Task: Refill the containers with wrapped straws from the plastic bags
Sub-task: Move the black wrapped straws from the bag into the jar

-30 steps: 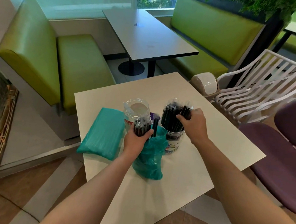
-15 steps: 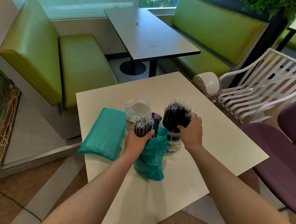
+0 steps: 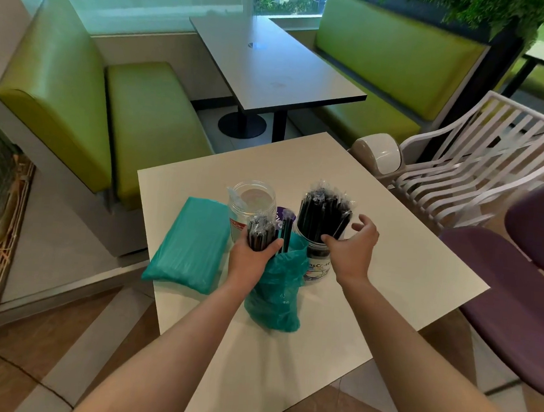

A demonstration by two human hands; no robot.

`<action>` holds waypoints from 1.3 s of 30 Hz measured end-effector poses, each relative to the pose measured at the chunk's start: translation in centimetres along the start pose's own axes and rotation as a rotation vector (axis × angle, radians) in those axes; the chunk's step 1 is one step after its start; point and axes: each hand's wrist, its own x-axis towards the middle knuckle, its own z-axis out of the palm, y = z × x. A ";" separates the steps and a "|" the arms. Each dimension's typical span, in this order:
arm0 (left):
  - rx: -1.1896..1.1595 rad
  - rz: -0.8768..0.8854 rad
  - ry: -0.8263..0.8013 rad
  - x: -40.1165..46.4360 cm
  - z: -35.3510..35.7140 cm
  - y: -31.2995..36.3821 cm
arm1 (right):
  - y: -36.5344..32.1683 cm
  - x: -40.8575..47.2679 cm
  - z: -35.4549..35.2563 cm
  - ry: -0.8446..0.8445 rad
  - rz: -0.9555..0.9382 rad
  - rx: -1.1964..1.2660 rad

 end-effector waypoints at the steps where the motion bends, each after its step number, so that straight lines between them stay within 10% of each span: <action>1: 0.004 0.000 0.000 0.0 0.0 0.0 | 0.0 -0.7 0.1 0.024 -0.018 -0.008; 10: 0.034 0.021 0.012 -0.2 0.1 -0.1 | 1.3 -4.7 2.0 -0.275 -0.331 -0.109; 27: -0.052 -0.024 -0.129 -1.0 -1.2 -0.5 | 1.7 -3.7 2.8 -0.758 -0.054 -0.126; 39: 0.074 -0.040 -0.390 -0.3 -2.6 -0.9 | 1.9 -3.7 3.8 -0.704 0.039 -0.054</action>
